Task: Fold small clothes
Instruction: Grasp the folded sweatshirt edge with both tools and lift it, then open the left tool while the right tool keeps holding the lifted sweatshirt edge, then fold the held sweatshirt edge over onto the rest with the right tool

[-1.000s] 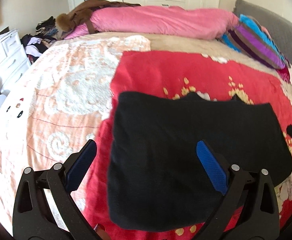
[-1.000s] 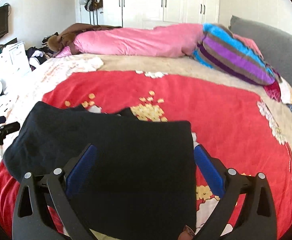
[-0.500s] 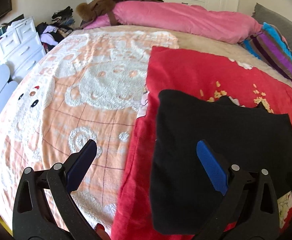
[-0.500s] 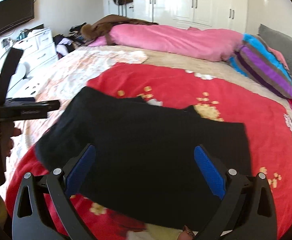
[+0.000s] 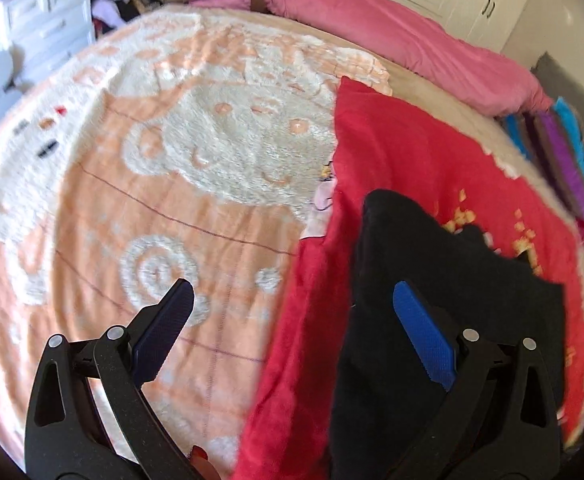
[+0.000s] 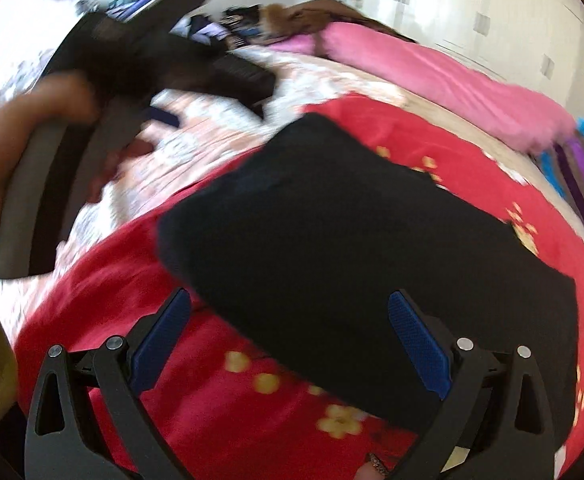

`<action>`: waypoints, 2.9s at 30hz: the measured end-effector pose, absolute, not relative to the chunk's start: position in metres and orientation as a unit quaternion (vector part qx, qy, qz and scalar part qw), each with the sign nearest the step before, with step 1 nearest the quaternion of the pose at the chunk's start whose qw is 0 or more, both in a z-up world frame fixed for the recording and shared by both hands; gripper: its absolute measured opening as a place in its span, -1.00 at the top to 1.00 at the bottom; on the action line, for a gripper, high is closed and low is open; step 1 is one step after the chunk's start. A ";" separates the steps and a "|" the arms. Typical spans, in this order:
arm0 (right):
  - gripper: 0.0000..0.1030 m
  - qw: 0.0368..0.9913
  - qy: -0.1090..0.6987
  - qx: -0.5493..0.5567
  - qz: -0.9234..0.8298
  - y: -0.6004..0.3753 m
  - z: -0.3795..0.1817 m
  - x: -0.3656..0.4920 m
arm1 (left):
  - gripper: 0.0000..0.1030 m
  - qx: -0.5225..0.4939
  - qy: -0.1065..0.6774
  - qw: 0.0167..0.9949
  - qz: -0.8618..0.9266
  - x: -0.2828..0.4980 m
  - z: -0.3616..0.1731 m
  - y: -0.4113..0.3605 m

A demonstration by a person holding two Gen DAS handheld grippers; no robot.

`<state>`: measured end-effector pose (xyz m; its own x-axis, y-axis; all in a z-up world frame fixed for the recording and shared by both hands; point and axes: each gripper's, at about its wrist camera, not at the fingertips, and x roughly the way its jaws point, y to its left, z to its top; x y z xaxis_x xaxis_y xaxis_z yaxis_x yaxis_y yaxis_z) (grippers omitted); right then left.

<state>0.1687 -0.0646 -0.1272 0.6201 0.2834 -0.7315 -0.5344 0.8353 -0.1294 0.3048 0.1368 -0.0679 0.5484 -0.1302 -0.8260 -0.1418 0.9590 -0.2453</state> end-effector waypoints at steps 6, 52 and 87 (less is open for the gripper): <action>-0.89 0.867 0.338 -0.282 0.233 -0.024 -0.153 0.162 | -0.20 -0.187 0.488 0.852 -0.034 0.310 -0.076 0.137; 0.85 0.930 0.285 -0.033 0.229 -0.207 -0.060 0.145 | 0.75 -0.240 0.465 0.833 -0.180 0.313 -0.009 -0.035; 0.18 0.888 0.397 0.224 0.051 -0.372 -0.090 0.108 | 0.10 -0.129 0.466 0.861 -0.156 0.284 -0.002 -0.124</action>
